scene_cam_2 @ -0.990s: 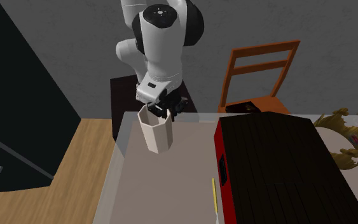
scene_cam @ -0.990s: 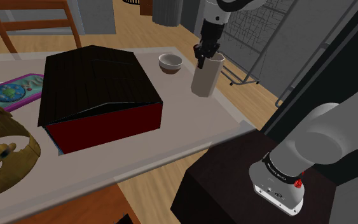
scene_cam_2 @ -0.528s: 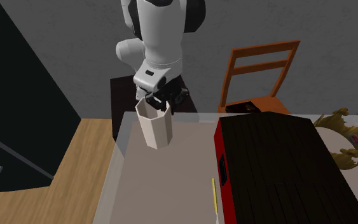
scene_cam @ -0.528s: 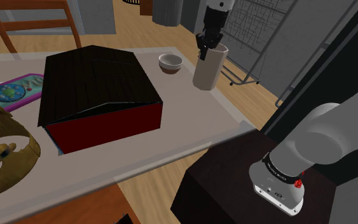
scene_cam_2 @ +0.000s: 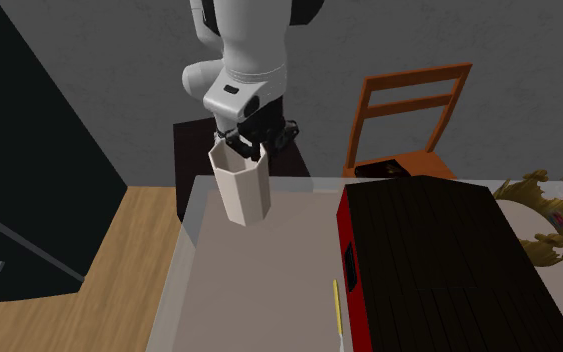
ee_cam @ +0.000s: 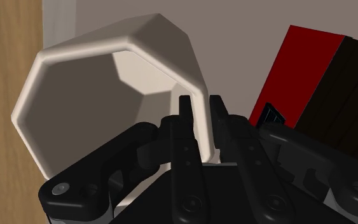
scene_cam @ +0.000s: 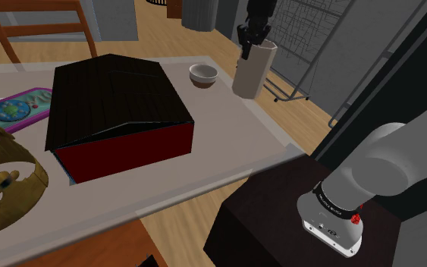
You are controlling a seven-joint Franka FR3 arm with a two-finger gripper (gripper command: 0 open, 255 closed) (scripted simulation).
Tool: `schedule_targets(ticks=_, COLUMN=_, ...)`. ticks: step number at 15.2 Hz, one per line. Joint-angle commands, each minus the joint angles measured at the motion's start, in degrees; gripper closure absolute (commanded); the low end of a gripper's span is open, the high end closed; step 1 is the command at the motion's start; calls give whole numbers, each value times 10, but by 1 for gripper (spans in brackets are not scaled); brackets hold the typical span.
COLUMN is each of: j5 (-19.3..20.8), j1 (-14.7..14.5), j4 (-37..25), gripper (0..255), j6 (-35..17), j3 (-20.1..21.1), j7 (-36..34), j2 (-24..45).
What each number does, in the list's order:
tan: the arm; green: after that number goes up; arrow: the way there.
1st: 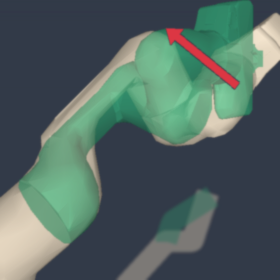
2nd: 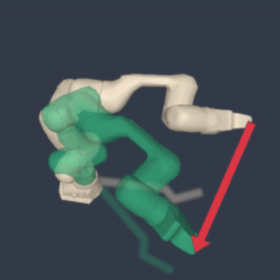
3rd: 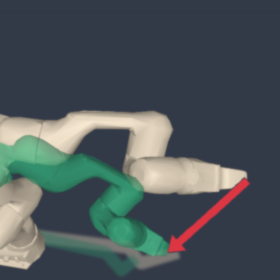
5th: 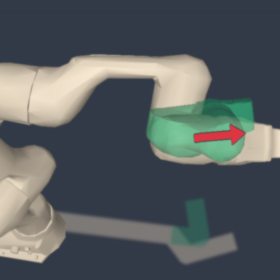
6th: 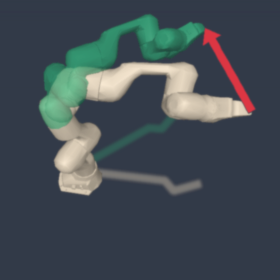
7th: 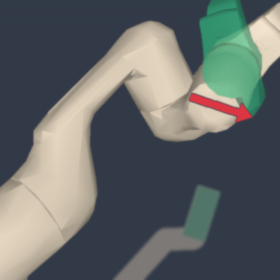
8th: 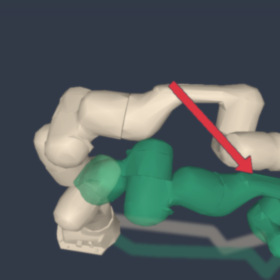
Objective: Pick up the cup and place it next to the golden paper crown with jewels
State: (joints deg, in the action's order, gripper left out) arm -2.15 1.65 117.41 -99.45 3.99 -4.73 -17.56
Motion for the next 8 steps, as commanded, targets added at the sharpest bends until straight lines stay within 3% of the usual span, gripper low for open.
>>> schedule_targets(ticks=1, j5=0, j1=0, j4=-17, gripper=255, j6=17, j3=0, j7=-1, j2=0)
schedule_targets(ticks=8, j5=1, j1=0, j4=-79, gripper=255, j6=71, j3=-1, j7=-2, j2=8)
